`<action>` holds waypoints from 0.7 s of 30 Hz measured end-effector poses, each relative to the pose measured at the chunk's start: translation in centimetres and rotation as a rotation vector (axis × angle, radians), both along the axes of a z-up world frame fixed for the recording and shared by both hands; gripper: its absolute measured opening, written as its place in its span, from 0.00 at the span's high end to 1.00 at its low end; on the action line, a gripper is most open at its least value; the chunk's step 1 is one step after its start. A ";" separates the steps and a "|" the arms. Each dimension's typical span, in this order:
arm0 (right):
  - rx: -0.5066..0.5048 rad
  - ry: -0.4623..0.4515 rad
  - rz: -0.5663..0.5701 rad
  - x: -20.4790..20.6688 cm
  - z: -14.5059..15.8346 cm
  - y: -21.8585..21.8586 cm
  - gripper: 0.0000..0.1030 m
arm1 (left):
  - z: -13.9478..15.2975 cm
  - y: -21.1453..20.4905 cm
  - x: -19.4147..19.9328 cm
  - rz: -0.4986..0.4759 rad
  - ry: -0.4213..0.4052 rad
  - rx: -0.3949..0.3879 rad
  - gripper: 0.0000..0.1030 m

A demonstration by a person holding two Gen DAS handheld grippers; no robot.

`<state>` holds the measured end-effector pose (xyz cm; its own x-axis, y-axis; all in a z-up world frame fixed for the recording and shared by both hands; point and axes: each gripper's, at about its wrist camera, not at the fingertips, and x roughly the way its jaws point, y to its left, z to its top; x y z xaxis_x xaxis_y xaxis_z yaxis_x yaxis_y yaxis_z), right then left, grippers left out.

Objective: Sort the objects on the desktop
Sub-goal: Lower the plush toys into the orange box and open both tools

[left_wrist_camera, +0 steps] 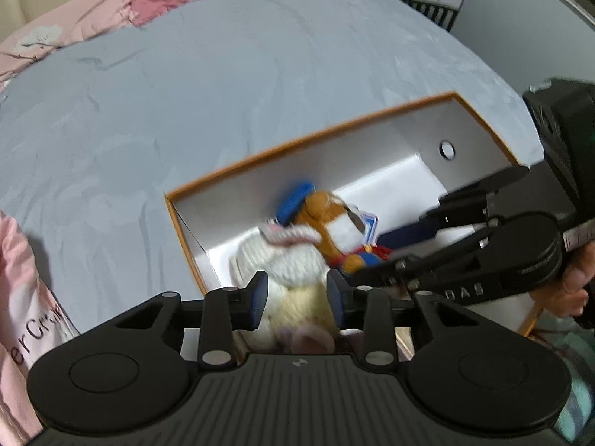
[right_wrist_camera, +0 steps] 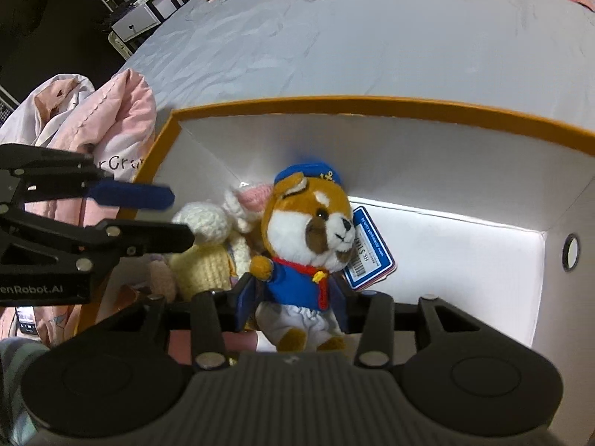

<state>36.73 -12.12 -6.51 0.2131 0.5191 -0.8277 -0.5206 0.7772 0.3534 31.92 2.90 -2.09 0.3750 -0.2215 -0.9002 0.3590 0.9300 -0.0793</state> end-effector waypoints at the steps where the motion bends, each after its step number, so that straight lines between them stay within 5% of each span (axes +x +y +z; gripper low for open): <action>1: 0.005 -0.001 -0.001 0.0 -0.1 0.0 0.58 | -0.3 -0.2 -0.1 -0.003 0.006 0.018 0.68; 8: 0.009 -0.007 -0.005 0.1 -0.8 0.3 0.68 | -2.3 -1.1 -0.2 -0.018 0.020 0.097 0.86; 16: 0.008 0.008 0.001 0.5 -1.7 0.9 0.70 | -2.3 -1.4 -0.1 -0.015 0.010 0.082 0.86; 21: -0.023 -0.046 0.007 -0.2 -0.5 0.7 0.69 | -0.8 -0.6 -1.0 0.000 -0.042 0.008 0.86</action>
